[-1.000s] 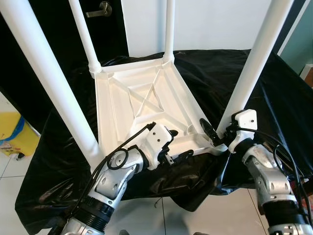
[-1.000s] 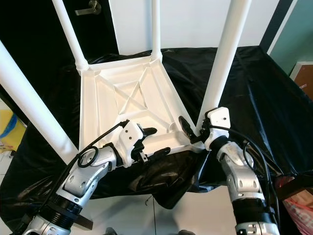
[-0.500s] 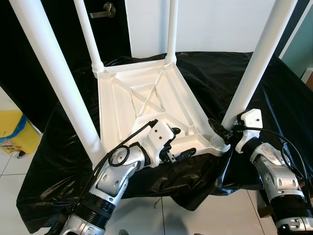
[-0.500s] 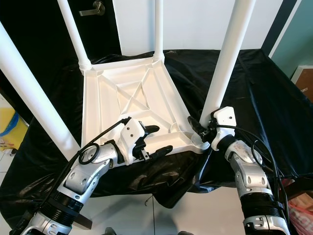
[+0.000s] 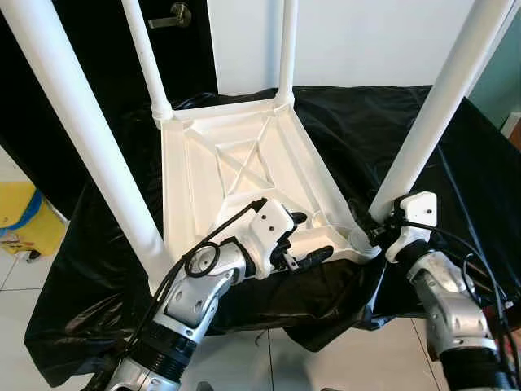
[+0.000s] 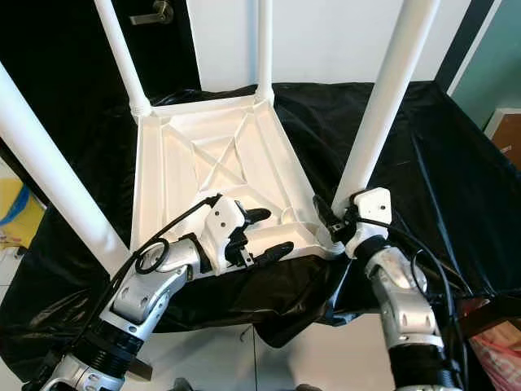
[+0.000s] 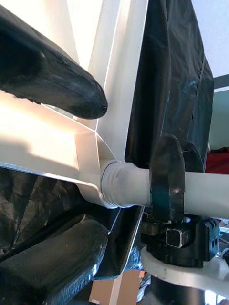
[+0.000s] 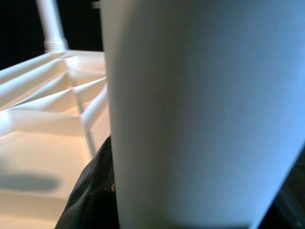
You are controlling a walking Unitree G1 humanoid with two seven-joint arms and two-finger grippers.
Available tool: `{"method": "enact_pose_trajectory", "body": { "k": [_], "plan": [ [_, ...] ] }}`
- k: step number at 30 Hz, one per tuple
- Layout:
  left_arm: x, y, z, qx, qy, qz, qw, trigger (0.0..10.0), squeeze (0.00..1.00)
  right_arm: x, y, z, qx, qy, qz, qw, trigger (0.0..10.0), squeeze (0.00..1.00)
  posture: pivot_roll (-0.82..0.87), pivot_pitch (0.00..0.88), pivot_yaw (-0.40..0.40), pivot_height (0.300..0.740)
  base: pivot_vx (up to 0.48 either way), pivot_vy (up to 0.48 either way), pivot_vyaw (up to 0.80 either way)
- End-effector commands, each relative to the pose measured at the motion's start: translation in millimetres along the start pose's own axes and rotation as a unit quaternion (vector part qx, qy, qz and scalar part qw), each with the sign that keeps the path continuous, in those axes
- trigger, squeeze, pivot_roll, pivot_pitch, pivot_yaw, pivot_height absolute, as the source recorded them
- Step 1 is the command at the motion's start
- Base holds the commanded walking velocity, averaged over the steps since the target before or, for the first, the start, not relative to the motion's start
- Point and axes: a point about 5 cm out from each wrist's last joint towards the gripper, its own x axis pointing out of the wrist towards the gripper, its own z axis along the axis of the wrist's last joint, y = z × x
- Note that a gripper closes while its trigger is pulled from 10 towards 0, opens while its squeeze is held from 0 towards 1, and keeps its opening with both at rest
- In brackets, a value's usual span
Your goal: Building children table
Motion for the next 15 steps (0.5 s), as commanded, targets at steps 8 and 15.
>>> {"method": "enact_pose_trajectory", "body": {
  "k": [8,15],
  "plan": [
    [0.2,0.7,1,-0.015,-0.003,0.006,1.0,10.0,0.0,-8.9,18.4,-22,0.019,0.056,-0.133,0.989,10.0,0.0,-0.09,0.105,0.022,0.74,0.0,0.0,0.0],
    [-0.5,4.0,2,-0.018,-0.006,0.022,1.0,10.0,0.0,-8.1,34.9,-25,0.05,0.069,-0.209,0.974,10.0,0.0,-0.08,0.108,0.021,0.74,0.0,0.0,0.0]
  ]
}}
